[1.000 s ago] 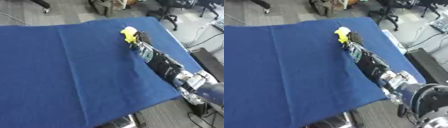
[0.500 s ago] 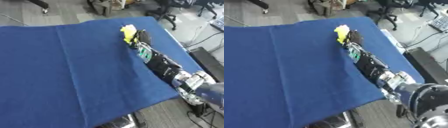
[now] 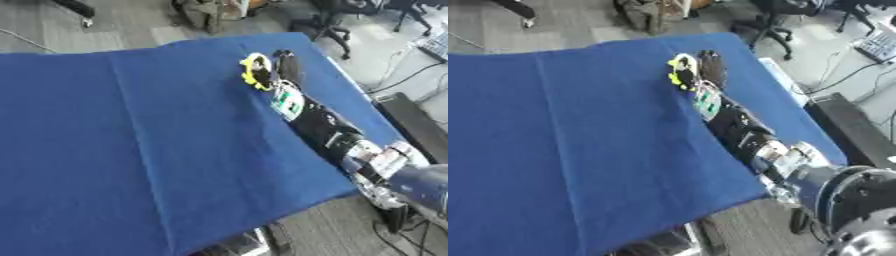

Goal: Pick up the objects with one hand, pass them to the other hand, and then place them into the box on the other side of the table.

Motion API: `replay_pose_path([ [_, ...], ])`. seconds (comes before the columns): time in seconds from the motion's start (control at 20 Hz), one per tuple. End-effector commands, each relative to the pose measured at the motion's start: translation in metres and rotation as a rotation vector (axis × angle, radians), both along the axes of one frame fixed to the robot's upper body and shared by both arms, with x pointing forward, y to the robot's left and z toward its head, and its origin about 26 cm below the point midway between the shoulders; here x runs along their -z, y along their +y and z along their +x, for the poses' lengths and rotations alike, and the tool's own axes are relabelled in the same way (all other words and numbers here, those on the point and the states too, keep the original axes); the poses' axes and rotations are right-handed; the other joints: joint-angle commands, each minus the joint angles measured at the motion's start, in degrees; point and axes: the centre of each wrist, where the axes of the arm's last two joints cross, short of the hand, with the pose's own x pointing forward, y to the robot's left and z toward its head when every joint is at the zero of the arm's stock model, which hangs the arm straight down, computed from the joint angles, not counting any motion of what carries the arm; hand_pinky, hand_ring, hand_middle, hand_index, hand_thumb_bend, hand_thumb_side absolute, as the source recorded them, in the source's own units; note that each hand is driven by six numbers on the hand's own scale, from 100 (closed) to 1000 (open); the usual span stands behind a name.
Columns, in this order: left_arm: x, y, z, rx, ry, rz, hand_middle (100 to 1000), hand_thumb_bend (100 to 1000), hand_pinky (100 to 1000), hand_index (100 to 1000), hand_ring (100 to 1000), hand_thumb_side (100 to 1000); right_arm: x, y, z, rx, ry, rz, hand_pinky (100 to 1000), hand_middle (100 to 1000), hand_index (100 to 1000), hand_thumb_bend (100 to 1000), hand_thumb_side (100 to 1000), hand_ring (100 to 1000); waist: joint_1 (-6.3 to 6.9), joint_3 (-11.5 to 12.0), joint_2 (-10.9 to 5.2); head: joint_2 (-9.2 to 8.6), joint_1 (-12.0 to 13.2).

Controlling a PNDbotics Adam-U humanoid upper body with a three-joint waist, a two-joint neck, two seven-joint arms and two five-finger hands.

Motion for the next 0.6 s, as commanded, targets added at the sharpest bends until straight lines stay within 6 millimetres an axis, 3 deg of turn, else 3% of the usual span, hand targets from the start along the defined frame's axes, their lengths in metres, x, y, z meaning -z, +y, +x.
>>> replay_pose_path([
  [0.05, -0.009, 0.0, -0.002, 0.011, -0.036, 0.011, 597, 136, 913, 794, 629, 914, -0.012, -0.009, 0.002, 0.071, -0.008, 0.033, 706, 783, 803, 100, 724, 853, -0.01, 0.34, -0.5, -0.15, -0.66],
  [0.35, -0.013, -0.001, -0.003, 0.023, -0.053, 0.025, 598, 132, 911, 795, 623, 913, 0.004, -0.013, -0.003, 0.103, 0.134, 0.115, 711, 798, 839, 110, 802, 849, -0.55, 1.77, -0.18, -0.15, -1.31],
  [0.5, -0.014, -0.001, -0.004, 0.024, -0.059, 0.028, 594, 131, 911, 795, 618, 913, 0.008, -0.014, -0.004, 0.1, 0.18, 0.135, 710, 793, 835, 146, 784, 845, -0.7, 2.11, -0.08, -0.15, -1.42],
  [0.6, -0.014, -0.001, -0.004, 0.024, -0.059, 0.028, 593, 132, 910, 794, 617, 914, 0.009, -0.013, -0.004, 0.087, 0.196, 0.143, 706, 780, 812, 100, 767, 838, -0.74, 2.21, -0.06, -0.15, -1.52],
])
